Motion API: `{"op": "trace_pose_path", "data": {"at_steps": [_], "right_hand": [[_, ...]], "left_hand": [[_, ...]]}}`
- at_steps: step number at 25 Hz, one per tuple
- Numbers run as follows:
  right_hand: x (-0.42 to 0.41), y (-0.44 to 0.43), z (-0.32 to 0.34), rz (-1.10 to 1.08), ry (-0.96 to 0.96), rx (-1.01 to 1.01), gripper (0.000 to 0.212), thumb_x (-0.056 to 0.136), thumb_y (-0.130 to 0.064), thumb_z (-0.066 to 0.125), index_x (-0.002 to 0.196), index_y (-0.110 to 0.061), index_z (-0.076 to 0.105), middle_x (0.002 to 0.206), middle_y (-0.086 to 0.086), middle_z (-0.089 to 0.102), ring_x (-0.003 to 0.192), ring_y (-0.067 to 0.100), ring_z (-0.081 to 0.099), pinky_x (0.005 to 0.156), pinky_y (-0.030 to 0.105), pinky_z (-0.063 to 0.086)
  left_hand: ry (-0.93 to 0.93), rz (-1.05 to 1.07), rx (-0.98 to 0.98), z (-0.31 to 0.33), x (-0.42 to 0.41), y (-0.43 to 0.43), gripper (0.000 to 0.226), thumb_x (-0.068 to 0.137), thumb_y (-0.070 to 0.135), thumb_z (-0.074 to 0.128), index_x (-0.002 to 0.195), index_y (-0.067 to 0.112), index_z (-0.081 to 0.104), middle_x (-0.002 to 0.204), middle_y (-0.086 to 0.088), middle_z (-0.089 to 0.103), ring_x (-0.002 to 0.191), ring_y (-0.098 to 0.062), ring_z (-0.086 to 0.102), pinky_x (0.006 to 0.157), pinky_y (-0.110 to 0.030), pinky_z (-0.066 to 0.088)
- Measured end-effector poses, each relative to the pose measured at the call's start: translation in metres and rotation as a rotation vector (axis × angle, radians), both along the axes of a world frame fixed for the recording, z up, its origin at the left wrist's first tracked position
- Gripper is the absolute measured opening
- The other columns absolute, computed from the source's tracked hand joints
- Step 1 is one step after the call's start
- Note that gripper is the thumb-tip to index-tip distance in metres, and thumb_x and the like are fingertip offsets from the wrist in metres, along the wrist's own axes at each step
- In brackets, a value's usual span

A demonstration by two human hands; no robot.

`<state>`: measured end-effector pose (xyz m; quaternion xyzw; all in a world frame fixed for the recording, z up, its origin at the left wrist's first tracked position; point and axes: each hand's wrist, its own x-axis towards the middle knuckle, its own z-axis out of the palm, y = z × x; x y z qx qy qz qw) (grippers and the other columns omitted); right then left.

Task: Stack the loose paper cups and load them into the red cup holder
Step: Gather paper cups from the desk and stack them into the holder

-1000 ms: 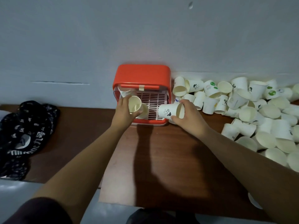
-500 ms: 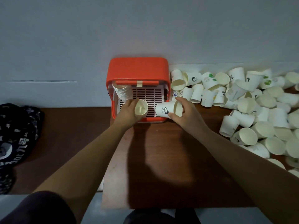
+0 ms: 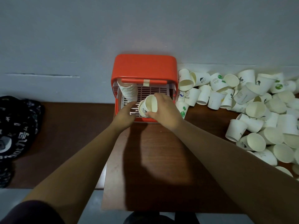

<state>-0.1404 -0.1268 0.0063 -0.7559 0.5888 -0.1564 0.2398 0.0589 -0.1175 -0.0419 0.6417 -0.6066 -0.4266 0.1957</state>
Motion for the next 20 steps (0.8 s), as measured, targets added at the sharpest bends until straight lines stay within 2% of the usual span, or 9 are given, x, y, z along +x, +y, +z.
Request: {"op": "trace_pose_path", "data": {"at_steps": [3, 5, 7, 10, 12, 14, 17, 20], "right_hand": [[0.004, -0.004, -0.012, 0.089, 0.036, 0.065, 0.075, 0.081, -0.035, 0.075, 0.143, -0.011, 0.041, 0.144, 0.006, 0.048, 0.132, 0.024, 0.044, 0.107, 0.038, 0.039], [0.006, -0.005, -0.020, 0.084, 0.057, 0.105, 0.070, 0.086, -0.031, 0.069, 0.147, -0.012, 0.038, 0.146, 0.006, 0.048, 0.133, 0.023, 0.045, 0.107, 0.039, 0.040], [0.008, -0.005, -0.025, 0.014, 0.036, 0.158, 0.071, 0.088, -0.030, 0.069, 0.149, -0.014, 0.036, 0.141, 0.008, 0.053, 0.128, 0.025, 0.050, 0.104, 0.038, 0.042], [0.010, -0.003, -0.030, -0.047, 0.002, 0.212, 0.075, 0.088, -0.032, 0.069, 0.151, -0.015, 0.032, 0.141, 0.009, 0.054, 0.127, 0.026, 0.051, 0.104, 0.039, 0.043], [0.011, -0.001, -0.030, -0.066, -0.049, 0.224, 0.074, 0.088, -0.032, 0.069, 0.151, -0.017, 0.033, 0.142, 0.007, 0.053, 0.128, 0.024, 0.051, 0.105, 0.038, 0.042], [0.010, 0.001, -0.026, -0.063, -0.094, 0.237, 0.068, 0.087, -0.036, 0.069, 0.146, -0.016, 0.039, 0.136, 0.005, 0.058, 0.122, 0.023, 0.054, 0.099, 0.036, 0.044], [-0.006, 0.014, -0.008, -0.102, -0.078, 0.216, 0.059, 0.092, -0.041, 0.063, 0.138, -0.010, 0.045, 0.132, 0.008, 0.057, 0.119, 0.023, 0.055, 0.091, 0.030, 0.043], [-0.049, 0.046, 0.007, -0.209, -0.075, 0.148, 0.052, 0.093, -0.038, 0.062, 0.133, -0.007, 0.051, 0.130, 0.009, 0.058, 0.118, 0.022, 0.055, 0.089, 0.024, 0.039]], "left_hand": [[0.192, 0.104, 0.036, 0.005, 0.000, 0.005, 0.040, 0.101, 0.021, 0.052, 0.140, 0.025, 0.052, 0.129, 0.008, 0.062, 0.116, -0.004, 0.058, 0.092, -0.019, 0.044], [0.217, 0.049, 0.005, 0.008, 0.000, 0.008, 0.042, 0.099, 0.034, 0.058, 0.140, 0.029, 0.053, 0.130, 0.013, 0.061, 0.115, 0.002, 0.057, 0.090, -0.014, 0.042], [0.138, -0.030, -0.047, 0.003, 0.001, 0.010, 0.051, 0.092, 0.034, 0.068, 0.140, 0.031, 0.051, 0.132, 0.013, 0.060, 0.116, -0.002, 0.057, 0.091, -0.017, 0.044], [0.048, 0.024, -0.067, -0.002, -0.002, 0.008, 0.059, 0.086, 0.029, 0.076, 0.140, 0.031, 0.052, 0.128, 0.009, 0.063, 0.112, -0.008, 0.060, 0.088, -0.018, 0.047], [0.009, 0.018, -0.083, -0.003, -0.002, 0.006, 0.060, 0.086, 0.032, 0.075, 0.140, 0.031, 0.052, 0.129, 0.007, 0.063, 0.114, -0.011, 0.059, 0.093, -0.027, 0.050], [-0.035, -0.002, -0.086, -0.002, -0.002, 0.006, 0.058, 0.085, 0.037, 0.074, 0.138, 0.027, 0.053, 0.131, 0.004, 0.061, 0.116, -0.014, 0.058, 0.096, -0.034, 0.050], [-0.103, 0.083, -0.047, 0.003, -0.005, 0.015, 0.049, 0.084, 0.043, 0.072, 0.123, 0.016, 0.058, 0.123, -0.001, 0.057, 0.106, -0.016, 0.057, 0.087, -0.032, 0.048], [-0.113, 0.088, -0.027, 0.016, -0.016, 0.034, 0.031, 0.087, 0.044, 0.065, 0.099, 0.015, 0.060, 0.101, -0.004, 0.060, 0.087, -0.017, 0.059, 0.070, -0.027, 0.043]]}}
